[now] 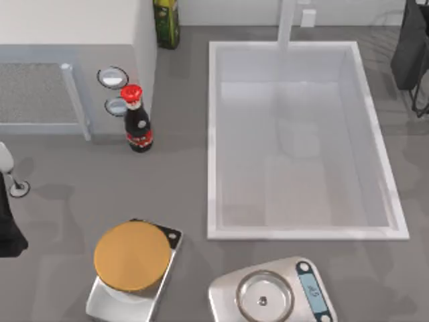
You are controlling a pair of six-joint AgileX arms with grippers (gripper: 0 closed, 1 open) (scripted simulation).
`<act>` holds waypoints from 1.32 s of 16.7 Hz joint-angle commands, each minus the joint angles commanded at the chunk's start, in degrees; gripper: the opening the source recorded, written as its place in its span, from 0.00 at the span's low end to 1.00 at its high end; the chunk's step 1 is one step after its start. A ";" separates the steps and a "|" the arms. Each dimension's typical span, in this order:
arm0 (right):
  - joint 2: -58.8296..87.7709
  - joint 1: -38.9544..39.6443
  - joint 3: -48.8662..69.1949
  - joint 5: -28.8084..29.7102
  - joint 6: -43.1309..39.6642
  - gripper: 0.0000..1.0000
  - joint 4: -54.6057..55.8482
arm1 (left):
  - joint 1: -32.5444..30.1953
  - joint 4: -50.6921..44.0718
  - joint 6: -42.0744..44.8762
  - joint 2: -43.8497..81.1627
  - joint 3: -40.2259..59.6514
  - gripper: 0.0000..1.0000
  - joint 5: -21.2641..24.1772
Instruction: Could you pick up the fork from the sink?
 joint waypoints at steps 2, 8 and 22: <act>-0.50 -0.27 -0.50 -0.01 -0.28 0.00 -0.02 | 0.00 0.00 0.00 0.00 0.00 1.00 0.00; 0.06 0.01 -2.54 0.02 -0.12 0.00 2.27 | 0.00 0.00 0.00 0.00 0.00 1.00 0.00; 4.43 0.07 -21.75 -0.02 0.15 0.00 26.17 | 0.00 0.00 0.00 0.00 0.00 1.00 0.00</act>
